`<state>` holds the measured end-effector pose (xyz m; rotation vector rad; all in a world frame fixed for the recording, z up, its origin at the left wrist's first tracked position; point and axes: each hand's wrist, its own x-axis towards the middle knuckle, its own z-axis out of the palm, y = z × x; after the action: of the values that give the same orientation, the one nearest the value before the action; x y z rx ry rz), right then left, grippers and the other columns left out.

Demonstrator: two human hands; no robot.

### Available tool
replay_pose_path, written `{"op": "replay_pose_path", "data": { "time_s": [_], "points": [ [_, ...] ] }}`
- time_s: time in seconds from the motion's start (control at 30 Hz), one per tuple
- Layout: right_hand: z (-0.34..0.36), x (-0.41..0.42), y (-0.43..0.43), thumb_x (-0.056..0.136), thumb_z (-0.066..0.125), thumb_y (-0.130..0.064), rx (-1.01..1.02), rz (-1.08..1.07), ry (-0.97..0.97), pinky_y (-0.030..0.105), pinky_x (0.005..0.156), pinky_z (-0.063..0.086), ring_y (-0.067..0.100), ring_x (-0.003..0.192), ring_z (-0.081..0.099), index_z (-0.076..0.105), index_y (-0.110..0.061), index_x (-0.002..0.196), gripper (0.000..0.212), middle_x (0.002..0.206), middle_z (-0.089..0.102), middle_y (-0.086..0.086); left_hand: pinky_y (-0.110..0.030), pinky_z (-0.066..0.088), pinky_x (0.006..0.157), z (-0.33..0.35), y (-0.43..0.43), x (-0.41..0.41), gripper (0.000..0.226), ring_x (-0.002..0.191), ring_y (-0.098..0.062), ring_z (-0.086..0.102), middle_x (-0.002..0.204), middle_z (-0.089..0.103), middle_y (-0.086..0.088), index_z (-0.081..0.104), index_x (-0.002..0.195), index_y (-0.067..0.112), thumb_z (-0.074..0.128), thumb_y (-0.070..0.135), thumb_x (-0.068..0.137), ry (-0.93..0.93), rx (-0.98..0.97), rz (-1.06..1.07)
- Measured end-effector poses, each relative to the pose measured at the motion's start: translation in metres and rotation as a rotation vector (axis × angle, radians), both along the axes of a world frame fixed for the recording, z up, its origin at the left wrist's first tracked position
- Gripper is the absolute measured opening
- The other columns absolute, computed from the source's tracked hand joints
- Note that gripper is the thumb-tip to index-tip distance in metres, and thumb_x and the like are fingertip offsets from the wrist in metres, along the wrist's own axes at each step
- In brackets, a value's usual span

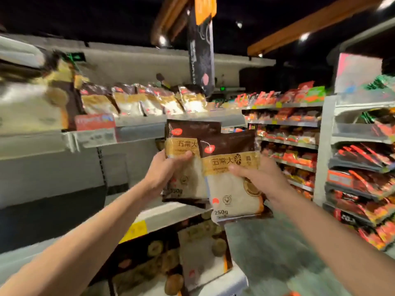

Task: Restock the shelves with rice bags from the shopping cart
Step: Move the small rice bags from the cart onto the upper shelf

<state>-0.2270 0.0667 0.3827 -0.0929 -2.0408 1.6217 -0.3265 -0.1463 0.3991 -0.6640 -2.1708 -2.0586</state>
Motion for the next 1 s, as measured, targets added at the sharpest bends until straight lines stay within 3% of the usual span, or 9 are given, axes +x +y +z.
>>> {"op": "replay_pose_path", "data": {
  "time_s": [0.1, 0.2, 0.4, 0.47, 0.53, 0.6, 0.73, 0.83, 1.0],
  "points": [
    [0.054, -0.032, -0.021, 0.076, 0.081, -0.016, -0.082, 0.122, 0.044, 0.039, 0.083, 0.058, 0.021, 0.087, 0.073, 0.072, -0.009, 0.098, 0.024, 0.094, 0.076, 0.006, -0.027, 0.047, 0.062, 0.054, -0.035, -0.007, 0.036, 0.067, -0.014, 0.059, 0.088, 0.074, 0.003, 0.068, 0.107, 0.020, 0.077, 0.037, 0.077, 0.098, 0.040, 0.137],
    [0.107, -0.068, -0.043, 0.064, 0.090, -0.026, -0.168, 0.179, 0.064, 0.044, 0.083, 0.058, 0.026, 0.091, 0.072, 0.067, -0.007, 0.115, 0.060, 0.101, 0.074, 0.010, -0.020, 0.046, 0.054, 0.104, -0.064, -0.021, 0.034, 0.072, -0.015, 0.060, 0.092, 0.073, 0.002, 0.069, 0.111, 0.015, 0.075, 0.033, 0.083, 0.158, 0.084, 0.254],
    [0.182, -0.130, -0.073, 0.078, 0.079, -0.013, -0.279, 0.284, 0.150, 0.042, 0.076, 0.060, 0.022, 0.085, 0.073, 0.070, -0.009, 0.105, 0.029, 0.098, 0.074, 0.008, -0.022, 0.050, 0.058, 0.189, -0.110, -0.056, 0.037, 0.083, -0.022, 0.062, 0.107, 0.074, -0.013, 0.068, 0.114, 0.011, 0.076, 0.031, 0.084, 0.281, 0.039, 0.375],
    [0.201, -0.155, -0.084, 0.075, 0.081, -0.014, -0.289, 0.287, 0.162, 0.045, 0.080, 0.059, 0.024, 0.091, 0.072, 0.070, -0.009, 0.107, 0.034, 0.101, 0.074, 0.007, -0.028, 0.056, 0.073, 0.210, -0.129, -0.076, 0.038, 0.090, -0.026, 0.067, 0.111, 0.073, -0.013, 0.068, 0.114, 0.012, 0.077, 0.032, 0.083, 0.303, 0.035, 0.391],
    [0.217, -0.202, -0.084, 0.055, 0.094, -0.027, -0.279, 0.251, 0.197, 0.048, 0.081, 0.059, 0.025, 0.095, 0.072, 0.072, -0.015, 0.105, 0.055, 0.105, 0.073, 0.004, -0.041, 0.057, 0.084, 0.224, -0.142, -0.097, 0.037, 0.091, -0.026, 0.068, 0.110, 0.073, -0.012, 0.066, 0.114, 0.013, 0.077, 0.031, 0.084, 0.294, 0.032, 0.396],
    [0.231, -0.260, -0.079, 0.027, 0.099, -0.045, -0.230, 0.171, 0.188, 0.051, 0.086, 0.055, 0.026, 0.106, 0.067, 0.073, -0.022, 0.103, 0.083, 0.114, 0.069, 0.002, -0.035, 0.057, 0.072, 0.233, -0.150, -0.122, 0.034, 0.083, -0.018, 0.067, 0.105, 0.073, -0.008, 0.063, 0.117, 0.013, 0.074, 0.028, 0.087, 0.293, 0.025, 0.407],
    [0.243, -0.260, -0.122, 0.073, 0.085, -0.017, -0.168, 0.176, 0.132, 0.035, 0.078, 0.054, 0.015, 0.079, 0.063, 0.064, -0.010, 0.109, 0.042, 0.098, 0.068, 0.005, -0.029, 0.059, 0.067, 0.236, -0.150, -0.167, 0.034, 0.083, -0.015, 0.068, 0.107, 0.070, -0.004, 0.058, 0.119, 0.016, 0.072, 0.025, 0.089, 0.202, 0.060, 0.414],
    [0.243, -0.284, -0.129, 0.075, 0.082, -0.016, -0.114, 0.178, 0.085, 0.034, 0.079, 0.055, 0.017, 0.081, 0.065, 0.063, -0.008, 0.110, 0.040, 0.100, 0.070, 0.006, -0.018, 0.047, 0.044, 0.227, -0.143, -0.194, 0.038, 0.068, -0.009, 0.059, 0.106, 0.068, -0.005, 0.054, 0.123, 0.015, 0.069, 0.028, 0.091, 0.165, 0.029, 0.442],
    [0.238, -0.338, -0.136, 0.070, 0.086, -0.021, -0.052, 0.159, -0.081, 0.043, 0.093, 0.053, 0.021, 0.091, 0.063, 0.063, -0.007, 0.112, 0.050, 0.095, 0.067, 0.005, -0.028, 0.050, 0.071, 0.209, -0.139, -0.232, 0.071, 0.111, -0.026, 0.061, 0.132, 0.057, -0.011, 0.026, 0.149, 0.019, 0.063, 0.042, 0.094, 0.111, -0.136, 0.580]
  ]
}}
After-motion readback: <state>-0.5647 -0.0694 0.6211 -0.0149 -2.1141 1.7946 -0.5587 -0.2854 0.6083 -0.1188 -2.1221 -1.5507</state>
